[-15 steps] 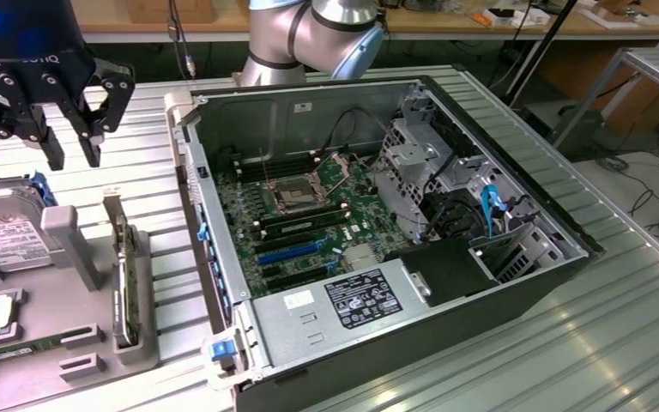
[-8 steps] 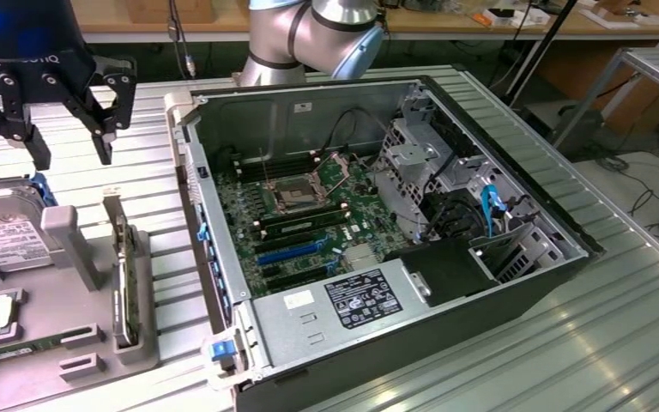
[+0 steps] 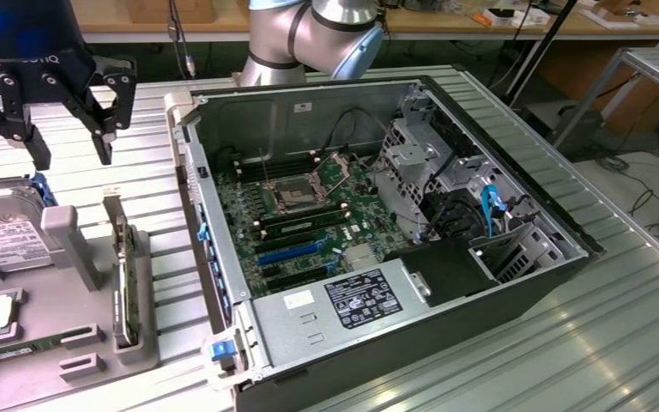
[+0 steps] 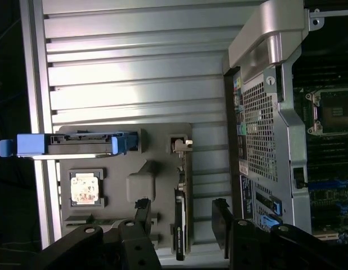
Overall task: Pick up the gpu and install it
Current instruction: 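Pick up the gpu and move the gpu toward the slot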
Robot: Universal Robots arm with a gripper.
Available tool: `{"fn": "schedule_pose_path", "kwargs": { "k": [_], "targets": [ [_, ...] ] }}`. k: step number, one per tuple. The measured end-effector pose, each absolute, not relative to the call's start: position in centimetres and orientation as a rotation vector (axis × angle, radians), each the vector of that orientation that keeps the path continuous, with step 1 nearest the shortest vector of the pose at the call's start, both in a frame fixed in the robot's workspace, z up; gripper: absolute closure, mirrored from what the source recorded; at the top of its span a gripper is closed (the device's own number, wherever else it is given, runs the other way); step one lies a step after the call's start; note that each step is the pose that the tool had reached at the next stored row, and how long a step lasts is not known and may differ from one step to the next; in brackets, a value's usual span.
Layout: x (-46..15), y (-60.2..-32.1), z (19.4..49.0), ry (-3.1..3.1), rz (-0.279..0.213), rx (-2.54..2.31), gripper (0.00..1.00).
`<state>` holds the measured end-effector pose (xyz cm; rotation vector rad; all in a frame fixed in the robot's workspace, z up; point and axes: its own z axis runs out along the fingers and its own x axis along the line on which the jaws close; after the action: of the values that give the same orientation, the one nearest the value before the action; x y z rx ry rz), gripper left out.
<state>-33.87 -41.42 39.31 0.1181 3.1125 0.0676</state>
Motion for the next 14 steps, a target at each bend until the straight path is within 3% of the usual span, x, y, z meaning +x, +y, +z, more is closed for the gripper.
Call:
{"fn": "schedule_pose_path", "kwargs": {
  "k": [14],
  "targets": [
    [-33.87,-42.34,39.31,3.113,0.068,0.118,0.44]
  ]
}}
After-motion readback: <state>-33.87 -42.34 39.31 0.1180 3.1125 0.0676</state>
